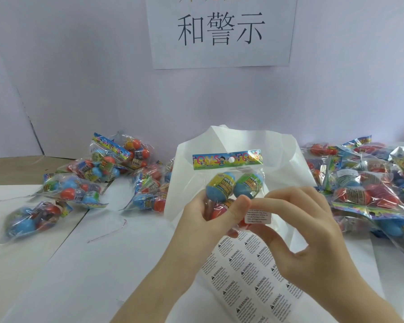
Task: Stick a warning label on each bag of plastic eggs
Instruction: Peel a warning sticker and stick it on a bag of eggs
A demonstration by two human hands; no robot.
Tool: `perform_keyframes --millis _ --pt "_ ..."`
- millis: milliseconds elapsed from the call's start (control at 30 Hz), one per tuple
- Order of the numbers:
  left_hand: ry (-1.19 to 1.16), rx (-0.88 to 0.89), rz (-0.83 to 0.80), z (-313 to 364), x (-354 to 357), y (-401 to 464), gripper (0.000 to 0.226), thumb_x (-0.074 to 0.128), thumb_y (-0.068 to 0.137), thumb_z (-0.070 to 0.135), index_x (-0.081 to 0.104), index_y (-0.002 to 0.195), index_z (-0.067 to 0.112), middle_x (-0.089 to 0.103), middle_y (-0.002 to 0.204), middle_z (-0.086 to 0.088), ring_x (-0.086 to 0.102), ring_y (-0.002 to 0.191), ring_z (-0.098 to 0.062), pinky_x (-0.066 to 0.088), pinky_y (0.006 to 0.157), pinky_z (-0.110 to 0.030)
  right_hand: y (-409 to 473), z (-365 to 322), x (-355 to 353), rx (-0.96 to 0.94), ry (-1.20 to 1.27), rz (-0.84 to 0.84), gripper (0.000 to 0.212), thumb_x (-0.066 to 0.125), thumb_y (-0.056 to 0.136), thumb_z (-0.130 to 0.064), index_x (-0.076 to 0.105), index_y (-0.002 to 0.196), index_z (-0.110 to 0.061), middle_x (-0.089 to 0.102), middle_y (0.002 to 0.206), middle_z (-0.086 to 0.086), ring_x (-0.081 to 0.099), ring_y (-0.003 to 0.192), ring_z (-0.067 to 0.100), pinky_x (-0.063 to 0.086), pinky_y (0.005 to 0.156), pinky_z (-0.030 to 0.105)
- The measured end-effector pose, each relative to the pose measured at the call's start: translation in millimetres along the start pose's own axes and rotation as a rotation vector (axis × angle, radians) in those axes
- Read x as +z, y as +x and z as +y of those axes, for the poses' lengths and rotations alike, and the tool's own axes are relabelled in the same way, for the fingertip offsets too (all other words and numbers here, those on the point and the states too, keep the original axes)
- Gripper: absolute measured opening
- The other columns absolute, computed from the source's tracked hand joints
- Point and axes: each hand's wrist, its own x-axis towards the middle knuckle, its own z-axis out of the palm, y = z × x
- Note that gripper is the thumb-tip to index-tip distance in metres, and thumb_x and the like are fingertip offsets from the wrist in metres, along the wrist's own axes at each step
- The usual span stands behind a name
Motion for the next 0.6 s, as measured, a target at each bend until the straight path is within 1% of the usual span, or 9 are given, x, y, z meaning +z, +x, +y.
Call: perform_keyframes --millis 100,133,200,233,267,300,400,533,600 --pt "-0.009 0.006 0.007 0.1 0.5 0.0 0.062 0.073 0.05 0.059 0.064 0.101 0.024 0.073 0.08 0.007 0.066 0.067 0.0 0.048 0.058 -0.012 -0.7 1.6 1.2 -0.009 -0.03 0.005 0.036 0.069 0.074 -0.019 0.056 0.105 -0.033 0.057 0.085 -0.011 0.048 0.079 0.013 0.038 0.074 0.029" --pt "-0.015 0.006 0.008 -0.1 0.3 0.1 0.061 0.073 0.053 0.058 0.063 0.102 0.024 0.073 0.081 0.006 0.066 0.068 -0.001 0.049 0.058 -0.013 -0.5 1.5 1.5 -0.007 -0.027 0.01 0.041 0.07 0.071 -0.014 0.056 0.105 -0.033 0.057 0.086 -0.011 0.049 0.079 0.013 0.038 0.074 0.029" --pt "-0.035 0.004 0.009 0.1 -0.1 0.2 0.058 0.076 0.058 0.055 0.063 0.103 0.021 0.074 0.083 0.004 0.067 0.069 -0.002 0.049 0.058 -0.013 0.3 0.7 0.9 -0.003 -0.007 0.03 0.045 0.071 0.068 -0.011 0.06 0.104 -0.037 0.058 0.087 -0.011 0.05 0.08 0.012 0.039 0.076 0.028" --pt "-0.045 0.007 0.011 0.5 -0.2 0.4 0.059 0.071 0.056 0.054 0.063 0.104 0.02 0.074 0.083 0.004 0.067 0.069 -0.002 0.049 0.058 -0.013 1.0 0.3 0.3 -0.003 0.004 0.049 0.045 0.071 0.068 -0.01 0.063 0.102 -0.04 0.058 0.087 -0.01 0.051 0.08 0.012 0.039 0.076 0.029" --pt "-0.053 0.008 0.019 0.4 -0.3 0.7 0.062 0.067 0.052 0.055 0.064 0.103 0.02 0.074 0.082 0.005 0.066 0.068 -0.002 0.049 0.058 -0.013 1.9 0.0 -0.5 -0.003 0.009 0.073 0.044 0.071 0.068 -0.01 0.063 0.101 -0.039 0.059 0.087 -0.01 0.052 0.08 0.012 0.04 0.075 0.03" --pt "-0.062 0.008 0.024 0.5 0.1 1.2 0.062 0.066 0.051 0.055 0.064 0.102 0.021 0.074 0.081 0.006 0.067 0.068 -0.002 0.049 0.058 -0.013 2.9 -0.2 -1.0 -0.003 0.007 0.098 0.042 0.071 0.068 -0.01 0.062 0.102 -0.033 0.059 0.086 -0.011 0.052 0.079 0.012 0.04 0.075 0.03" --pt "-0.117 -0.003 0.037 0.7 1.3 1.3 0.059 0.063 0.05 0.057 0.064 0.096 0.019 0.071 0.074 0.008 0.066 0.065 -0.003 0.049 0.057 -0.014 3.3 -1.0 -2.7 0.02 -0.007 0.142 0.042 0.073 0.066 -0.011 0.059 0.103 -0.024 0.059 0.083 -0.014 0.051 0.077 0.009 0.04 0.073 0.027" --pt "-0.15 -0.025 0.028 2.6 0.8 1.3 0.062 0.06 0.053 0.056 0.065 0.099 0.015 0.071 0.079 0.002 0.065 0.066 -0.004 0.049 0.057 -0.015 3.2 -3.9 -4.1 0.123 0.062 0.162 0.042 0.074 0.064 -0.02 0.058 0.103 -0.028 0.054 0.09 -0.031 0.048 0.079 0.002 0.041 0.075 0.025" --pt "-0.162 -0.028 0.012 4.7 0.9 0.8 0.058 0.061 0.056 0.053 0.065 0.1 0.014 0.071 0.081 0.0 0.065 0.066 -0.005 0.049 0.058 -0.015 4.3 -4.7 -4.6 0.108 0.042 0.14 0.037 0.074 0.063 -0.022 0.06 0.097 -0.028 0.054 0.091 -0.031 0.046 0.08 0.001 0.041 0.075 0.026"
